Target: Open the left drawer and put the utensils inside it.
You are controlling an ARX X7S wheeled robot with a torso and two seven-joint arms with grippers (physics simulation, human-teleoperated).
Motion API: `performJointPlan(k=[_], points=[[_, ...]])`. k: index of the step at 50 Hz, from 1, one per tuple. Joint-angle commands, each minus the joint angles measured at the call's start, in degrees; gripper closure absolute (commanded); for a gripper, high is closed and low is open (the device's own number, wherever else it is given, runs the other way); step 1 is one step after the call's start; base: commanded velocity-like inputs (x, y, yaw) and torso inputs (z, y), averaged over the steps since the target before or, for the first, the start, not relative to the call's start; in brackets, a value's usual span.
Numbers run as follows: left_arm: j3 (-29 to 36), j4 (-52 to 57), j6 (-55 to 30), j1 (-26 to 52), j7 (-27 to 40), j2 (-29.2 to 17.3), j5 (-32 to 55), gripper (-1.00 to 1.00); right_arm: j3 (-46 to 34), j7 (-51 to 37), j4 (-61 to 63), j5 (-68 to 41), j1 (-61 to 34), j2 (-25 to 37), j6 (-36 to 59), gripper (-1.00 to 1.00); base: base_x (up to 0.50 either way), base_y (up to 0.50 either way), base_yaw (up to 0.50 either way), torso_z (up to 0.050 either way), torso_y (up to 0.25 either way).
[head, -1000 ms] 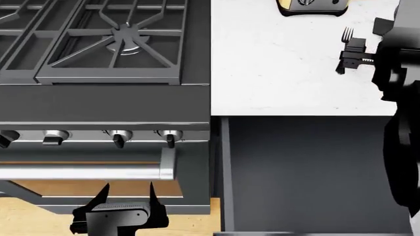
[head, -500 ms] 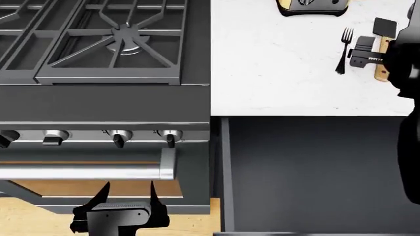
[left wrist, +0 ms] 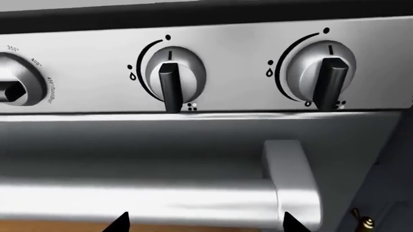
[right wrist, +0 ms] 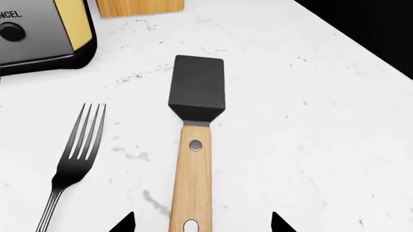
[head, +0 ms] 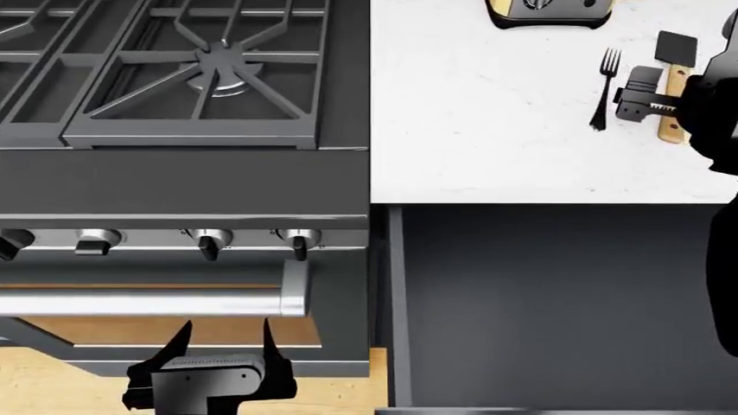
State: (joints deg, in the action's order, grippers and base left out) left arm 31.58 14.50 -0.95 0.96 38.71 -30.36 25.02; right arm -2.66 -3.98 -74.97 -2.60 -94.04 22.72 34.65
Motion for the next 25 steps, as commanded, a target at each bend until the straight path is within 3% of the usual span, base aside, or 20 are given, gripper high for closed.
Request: performJointPlan(k=[1,13,14,25], points=[[-1.24,-1.28,1.89,-0.44,-0.08,0.59,0.23,-1.00,0.02,-0.88,0.00,2.28,0.69,-0.23,1.36,-1.00,0.00,0.00,0.00,0.000,0.000],[-1.24,-1.28,1.89,-0.44,-0.08,0.59,0.23,-1.00,0.02,-0.88,0.00,2.28,0.69,-0.23,1.36,-1.00,0.00,0.00,0.00,0.000,0.000],[-29.84,2.26,-10.12,-8.13,-30.50,27.10,-23.62,-1.00,-0.25,-1.06,-0.01,2.97,1.10,-0.61,2.42,-1.00,0.00,0.00,0.00,0.000,0.000],[-29.40,1.43,-9.74,-7.68,-29.33,26.10,-22.24,-1.00,0.42,-3.13,-0.01,2.64,0.98,-1.09,3.67,-1.00,0.00,0.00,0.00,0.000,0.000]])
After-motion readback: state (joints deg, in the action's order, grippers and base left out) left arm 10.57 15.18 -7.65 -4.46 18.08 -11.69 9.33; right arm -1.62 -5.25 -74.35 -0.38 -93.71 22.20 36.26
